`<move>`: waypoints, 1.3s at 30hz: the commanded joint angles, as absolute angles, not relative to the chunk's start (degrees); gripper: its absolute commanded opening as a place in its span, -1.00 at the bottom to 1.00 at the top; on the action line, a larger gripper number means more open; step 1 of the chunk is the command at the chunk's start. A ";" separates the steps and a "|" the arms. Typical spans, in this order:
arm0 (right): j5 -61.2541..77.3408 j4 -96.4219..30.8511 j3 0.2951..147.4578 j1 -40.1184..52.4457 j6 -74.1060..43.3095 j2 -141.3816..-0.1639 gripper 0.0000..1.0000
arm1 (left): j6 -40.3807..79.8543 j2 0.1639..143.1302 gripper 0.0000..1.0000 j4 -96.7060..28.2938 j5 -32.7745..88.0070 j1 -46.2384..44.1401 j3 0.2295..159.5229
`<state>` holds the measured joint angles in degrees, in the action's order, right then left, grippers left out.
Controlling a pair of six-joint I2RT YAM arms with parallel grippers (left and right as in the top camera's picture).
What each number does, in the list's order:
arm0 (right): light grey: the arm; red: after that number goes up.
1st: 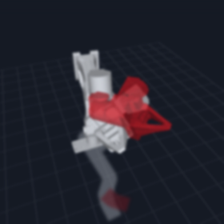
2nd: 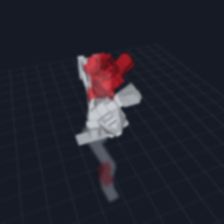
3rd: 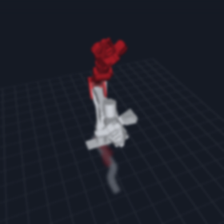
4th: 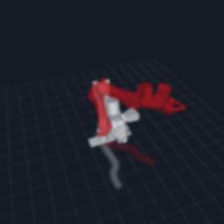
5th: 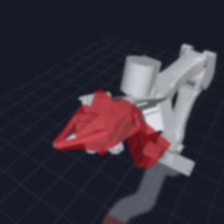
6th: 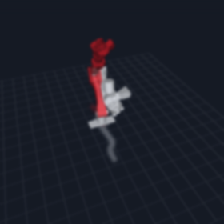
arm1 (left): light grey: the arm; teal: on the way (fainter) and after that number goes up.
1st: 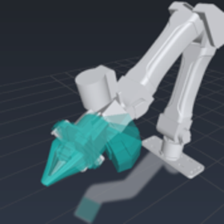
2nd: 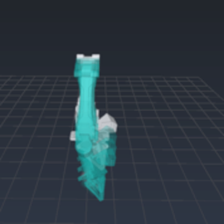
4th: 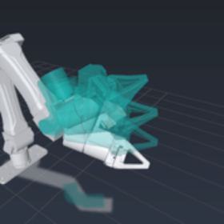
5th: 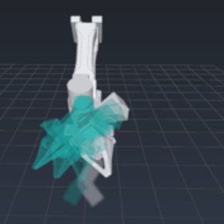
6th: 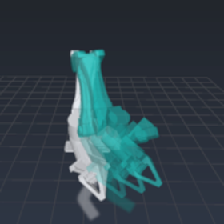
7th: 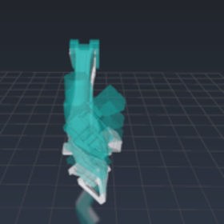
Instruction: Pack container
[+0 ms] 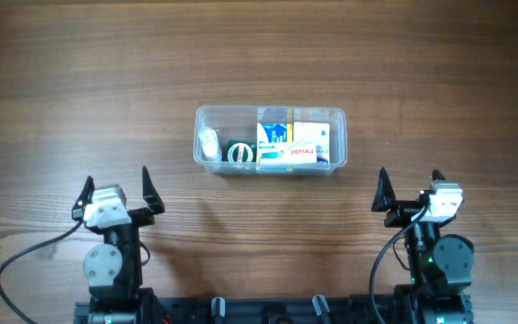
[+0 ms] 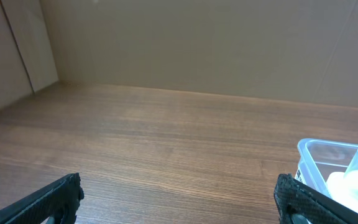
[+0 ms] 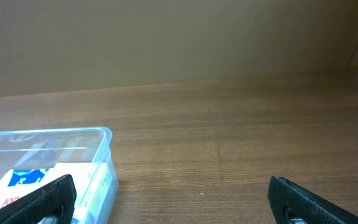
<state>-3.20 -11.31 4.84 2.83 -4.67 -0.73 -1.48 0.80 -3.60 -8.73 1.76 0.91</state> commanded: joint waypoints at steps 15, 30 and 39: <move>-2.90 -11.14 4.80 3.03 -4.84 -0.27 1.00 | -2.79 0.14 0.99 -3.20 -9.45 -2.59 0.36; -2.90 -11.14 4.80 3.03 -4.89 -0.27 1.00 | -2.79 0.16 0.99 -3.22 -9.45 0.16 0.38; -2.90 -11.14 4.80 3.03 -4.86 -0.27 0.99 | -2.79 0.16 1.00 -3.22 -9.45 0.16 0.36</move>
